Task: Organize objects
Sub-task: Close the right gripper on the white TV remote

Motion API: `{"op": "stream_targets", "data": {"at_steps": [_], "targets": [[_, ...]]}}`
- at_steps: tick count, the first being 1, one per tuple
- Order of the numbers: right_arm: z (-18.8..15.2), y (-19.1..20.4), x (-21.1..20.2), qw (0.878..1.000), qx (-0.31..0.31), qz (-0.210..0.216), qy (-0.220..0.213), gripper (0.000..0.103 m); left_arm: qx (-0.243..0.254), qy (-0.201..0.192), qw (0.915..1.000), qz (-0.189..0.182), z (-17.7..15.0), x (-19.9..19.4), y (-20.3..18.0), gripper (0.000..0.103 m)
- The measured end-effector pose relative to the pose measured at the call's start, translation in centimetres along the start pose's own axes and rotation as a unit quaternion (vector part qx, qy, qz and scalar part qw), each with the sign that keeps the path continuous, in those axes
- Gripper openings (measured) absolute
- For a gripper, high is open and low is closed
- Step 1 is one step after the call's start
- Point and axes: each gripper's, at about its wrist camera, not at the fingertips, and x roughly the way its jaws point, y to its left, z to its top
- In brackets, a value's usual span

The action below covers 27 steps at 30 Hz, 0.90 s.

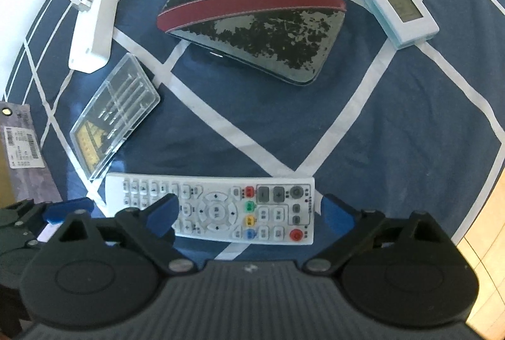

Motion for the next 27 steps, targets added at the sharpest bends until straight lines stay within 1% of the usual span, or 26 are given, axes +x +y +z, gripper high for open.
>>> {"op": "stream_targets", "data": {"at_steps": [4,9,13,18,22,27], "targets": [[0.0,0.1,0.4,1.000,-0.003,-0.003,0.006,0.091,0.000,0.004,1.0000,-0.009,0.1,0.5,-0.3,0.103],[0.0,0.0,0.4,1.000,-0.004,-0.002,0.005,0.091,-0.004,0.006,0.9999,-0.013,0.3,0.8,-0.3,0.103],[0.1,0.2,0.4,1.000,-0.008,-0.004,0.004,0.091,-0.010,0.007,0.9996,-0.024,0.2,0.7,-0.2,0.096],[0.0,0.4,0.4,1.000,-0.017,-0.004,0.003,0.090,-0.018,0.009,0.9995,-0.023,-0.2,0.5,-0.1,0.096],[-0.1,0.7,-0.1,1.000,-0.023,-0.003,-0.003,0.090,-0.021,0.000,0.9996,-0.020,-0.4,-0.3,0.0,0.096],[-0.2,1.6,-1.5,0.999,-0.035,0.004,-0.018,0.090,-0.025,-0.020,0.9994,-0.011,-0.9,-2.5,0.4,0.096]]}}
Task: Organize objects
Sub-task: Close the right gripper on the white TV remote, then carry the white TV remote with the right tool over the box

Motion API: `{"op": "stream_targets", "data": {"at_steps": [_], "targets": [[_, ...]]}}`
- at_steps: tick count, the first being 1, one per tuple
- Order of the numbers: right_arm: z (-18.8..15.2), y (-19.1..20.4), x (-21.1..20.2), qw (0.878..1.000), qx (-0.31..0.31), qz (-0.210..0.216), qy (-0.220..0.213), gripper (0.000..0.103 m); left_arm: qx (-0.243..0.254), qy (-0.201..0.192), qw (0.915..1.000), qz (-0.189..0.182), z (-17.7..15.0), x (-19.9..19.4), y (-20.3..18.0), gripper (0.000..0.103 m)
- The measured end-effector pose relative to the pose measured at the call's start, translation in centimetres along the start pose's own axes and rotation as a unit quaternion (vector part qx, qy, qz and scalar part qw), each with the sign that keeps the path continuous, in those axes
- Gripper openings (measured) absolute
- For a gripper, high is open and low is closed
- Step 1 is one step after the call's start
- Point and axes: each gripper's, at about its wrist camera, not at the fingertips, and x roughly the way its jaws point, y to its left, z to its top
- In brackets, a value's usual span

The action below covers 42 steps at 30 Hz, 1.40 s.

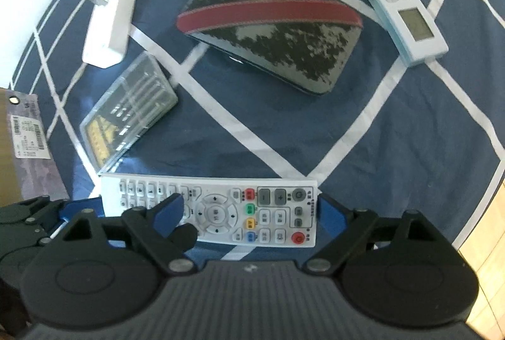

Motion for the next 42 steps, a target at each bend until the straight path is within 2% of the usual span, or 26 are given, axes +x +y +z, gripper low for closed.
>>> {"op": "stream_targets", "data": {"at_steps": [4,8,16,22,29,42], "targets": [[0.1,1.6,-1.5,1.000,-0.018,0.006,-0.015,0.090,-0.013,-0.023,0.9996,0.008,-1.5,-2.3,0.4,0.096],[0.1,4.0,-3.2,0.998,-0.046,0.015,-0.031,0.090,-0.035,-0.048,0.9981,0.017,-1.6,-5.2,2.7,0.096],[-0.7,9.8,-6.1,0.991,-0.118,0.038,-0.056,0.090,-0.091,-0.093,0.9907,0.042,-3.8,-9.9,6.2,0.096],[-2.0,14.8,-7.3,0.980,-0.180,0.055,-0.065,0.090,-0.143,-0.119,0.9808,0.058,-6.5,-12.9,9.6,0.096],[-3.9,20.1,-7.6,0.964,-0.246,0.077,-0.061,0.090,-0.206,-0.140,0.9653,0.079,-10.0,-15.3,13.3,0.096],[-7.3,28.2,-6.9,0.938,-0.328,0.107,-0.046,0.090,-0.282,-0.156,0.9408,0.106,-14.5,-17.5,18.9,0.096]]}}
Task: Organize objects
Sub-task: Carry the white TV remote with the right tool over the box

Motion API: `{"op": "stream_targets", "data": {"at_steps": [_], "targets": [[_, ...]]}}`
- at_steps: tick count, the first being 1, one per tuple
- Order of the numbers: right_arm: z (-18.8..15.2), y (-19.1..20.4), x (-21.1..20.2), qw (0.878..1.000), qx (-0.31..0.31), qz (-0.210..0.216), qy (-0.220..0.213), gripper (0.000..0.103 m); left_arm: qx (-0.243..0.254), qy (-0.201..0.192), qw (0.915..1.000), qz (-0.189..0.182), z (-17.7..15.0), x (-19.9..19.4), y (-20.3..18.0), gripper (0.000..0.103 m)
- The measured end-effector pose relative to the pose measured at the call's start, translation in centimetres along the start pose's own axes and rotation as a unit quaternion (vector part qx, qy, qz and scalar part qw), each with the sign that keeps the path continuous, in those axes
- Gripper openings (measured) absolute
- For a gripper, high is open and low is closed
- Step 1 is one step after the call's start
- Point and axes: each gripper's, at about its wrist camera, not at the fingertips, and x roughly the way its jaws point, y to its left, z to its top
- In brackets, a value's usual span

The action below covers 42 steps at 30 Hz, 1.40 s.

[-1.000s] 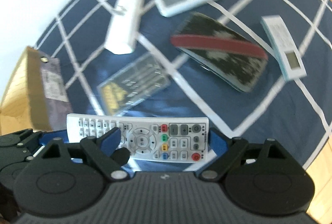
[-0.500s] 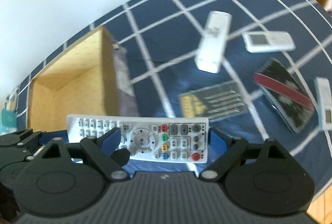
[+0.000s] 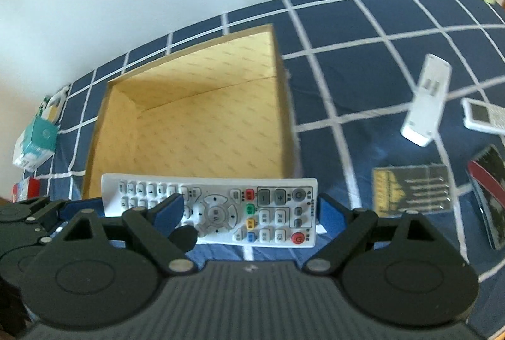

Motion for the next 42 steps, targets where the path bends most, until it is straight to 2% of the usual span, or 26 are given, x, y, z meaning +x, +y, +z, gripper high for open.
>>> {"op": "stream_targets", "data": {"at_steps": [13,22,32,42], "targets": [[4.9,4.5,5.2,0.998,-0.053,0.025,0.024,0.090,-0.050,0.003,0.9985,0.020,3.2,2.5,5.7,0.096],[8.3,5.5,10.2,0.998,-0.046,0.028,0.044,0.090,-0.044,0.025,0.9985,0.019,6.7,6.8,8.2,0.096],[11.7,5.7,16.2,0.997,-0.037,0.007,0.063,0.090,-0.040,0.045,0.9982,-0.005,10.0,12.6,10.7,0.096],[13.6,5.2,20.2,0.997,-0.033,-0.005,0.065,0.090,-0.027,0.059,0.9977,-0.017,12.3,15.8,11.9,0.096]]}}
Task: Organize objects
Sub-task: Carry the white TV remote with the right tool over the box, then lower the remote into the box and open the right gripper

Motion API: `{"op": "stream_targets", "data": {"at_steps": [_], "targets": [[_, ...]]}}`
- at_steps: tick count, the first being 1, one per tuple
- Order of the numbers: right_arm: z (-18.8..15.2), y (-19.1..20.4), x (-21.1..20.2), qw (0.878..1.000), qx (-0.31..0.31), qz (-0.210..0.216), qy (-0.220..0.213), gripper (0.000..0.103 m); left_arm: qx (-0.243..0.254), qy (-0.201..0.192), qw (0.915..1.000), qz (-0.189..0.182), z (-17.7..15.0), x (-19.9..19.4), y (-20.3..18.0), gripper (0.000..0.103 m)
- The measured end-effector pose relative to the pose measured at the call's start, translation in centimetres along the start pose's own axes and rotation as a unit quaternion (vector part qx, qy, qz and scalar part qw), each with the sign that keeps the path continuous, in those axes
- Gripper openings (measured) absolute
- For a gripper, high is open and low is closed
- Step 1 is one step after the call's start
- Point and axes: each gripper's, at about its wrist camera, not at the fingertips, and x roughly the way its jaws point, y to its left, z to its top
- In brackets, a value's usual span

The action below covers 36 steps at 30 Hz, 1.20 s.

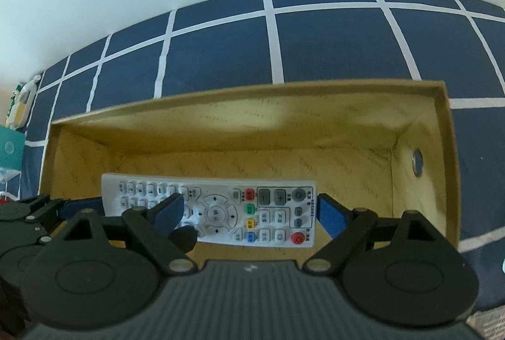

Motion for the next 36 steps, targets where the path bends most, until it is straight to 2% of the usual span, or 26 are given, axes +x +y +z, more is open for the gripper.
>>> {"op": "stream_targets", "data": {"at_steps": [8,24,36], "targets": [[1.0,-0.4,1.9,1.000,0.000,-0.006,0.000,0.090,0.010,-0.003,0.9999,-0.011,1.2,1.9,0.6,0.095],[2.1,-0.5,4.4,1.000,0.001,-0.012,0.013,0.090,0.001,0.006,0.9999,-0.015,2.4,3.4,1.6,0.094],[2.1,-0.2,3.6,1.000,0.004,-0.016,0.009,0.090,-0.007,0.002,1.0000,-0.005,2.0,2.1,2.0,0.096]]}}
